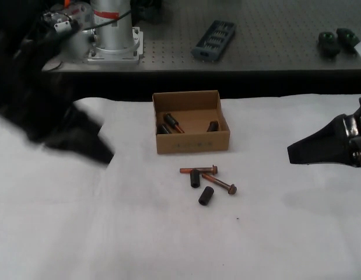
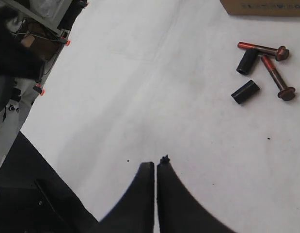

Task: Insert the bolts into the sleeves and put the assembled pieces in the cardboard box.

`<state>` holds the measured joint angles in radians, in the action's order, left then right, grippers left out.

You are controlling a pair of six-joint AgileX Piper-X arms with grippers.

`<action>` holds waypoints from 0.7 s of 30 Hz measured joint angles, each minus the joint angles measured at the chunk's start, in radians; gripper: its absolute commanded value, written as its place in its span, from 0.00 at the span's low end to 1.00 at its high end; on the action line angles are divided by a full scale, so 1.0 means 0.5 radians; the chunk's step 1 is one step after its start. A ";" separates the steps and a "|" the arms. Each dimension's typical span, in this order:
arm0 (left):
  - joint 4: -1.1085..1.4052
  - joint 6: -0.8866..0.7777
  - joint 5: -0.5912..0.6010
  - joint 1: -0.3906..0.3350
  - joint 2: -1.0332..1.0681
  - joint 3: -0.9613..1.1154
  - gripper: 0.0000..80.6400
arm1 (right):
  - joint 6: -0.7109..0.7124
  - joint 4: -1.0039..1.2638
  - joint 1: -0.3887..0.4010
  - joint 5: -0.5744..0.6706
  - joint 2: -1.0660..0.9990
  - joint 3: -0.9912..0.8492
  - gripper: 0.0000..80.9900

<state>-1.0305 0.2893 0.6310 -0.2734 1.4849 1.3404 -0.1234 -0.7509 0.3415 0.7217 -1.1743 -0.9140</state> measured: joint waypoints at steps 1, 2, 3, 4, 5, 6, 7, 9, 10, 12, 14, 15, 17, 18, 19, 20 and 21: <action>0.023 0.000 0.001 0.000 -0.129 -0.153 0.01 | 0.000 0.000 0.000 -0.004 0.000 0.000 0.04; 0.055 -0.011 0.001 0.000 -0.258 -0.298 0.01 | 0.000 0.000 0.000 -0.004 0.000 0.000 0.04; 0.100 -0.035 0.001 0.000 -0.393 -0.441 0.01 | 0.000 0.000 0.000 -0.004 0.000 0.000 0.04; 0.151 -0.086 0.001 0.000 -0.622 -0.663 0.01 | 0.000 -0.004 0.000 -0.004 0.000 0.000 0.04; 0.261 -0.165 0.001 0.000 -0.957 -0.927 0.01 | 0.000 -0.004 0.000 -0.004 0.000 0.000 0.04; 0.297 -0.181 0.001 0.000 -1.073 -0.995 0.01 | 0.000 -0.002 0.000 -0.004 0.000 0.000 0.04; 0.339 -0.199 0.001 0.000 -1.183 -1.053 0.01 | 0.000 -0.002 0.000 -0.004 0.000 0.000 0.04; 0.395 -0.219 0.001 0.000 -1.354 -1.128 0.01 | 0.000 -0.002 0.000 -0.004 0.000 0.000 0.04; 0.404 -0.220 0.001 0.000 -1.354 -1.128 0.01 | 0.000 -0.006 0.000 -0.004 0.000 0.000 0.04; 0.466 -0.227 0.001 0.000 -1.506 -1.172 0.01 | -0.026 -0.005 0.000 -0.007 0.000 0.000 0.04; 0.487 -0.226 0.001 0.000 -1.545 -1.176 0.01 | -0.087 -0.011 0.000 -0.007 0.000 0.000 0.04; 0.506 -0.226 0.001 0.000 -1.582 -1.175 0.01 | -0.109 -0.010 0.000 -0.007 0.000 0.000 0.04; 0.522 -0.226 0.001 0.000 -1.600 -1.178 0.01 | -0.141 -0.010 0.000 -0.007 0.000 0.000 0.04; 0.529 -0.226 0.001 0.000 -1.604 -1.178 0.01 | -0.152 -0.015 0.000 -0.007 0.000 0.000 0.04; 0.537 -0.226 0.001 0.000 -1.605 -1.183 0.01 | -0.152 -0.015 0.000 -0.007 0.000 0.000 0.04; 0.540 -0.226 0.001 0.000 -1.605 -1.183 0.01 | -0.158 -0.014 0.000 -0.007 0.000 0.000 0.04; 0.540 -0.226 0.001 0.000 -1.605 -1.183 0.01 | -0.158 -0.014 0.000 -0.007 0.000 0.000 0.04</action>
<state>-0.7604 0.1764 0.6317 -0.2734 0.6827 0.7488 -0.2022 -0.7577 0.3415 0.7183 -1.1743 -0.9140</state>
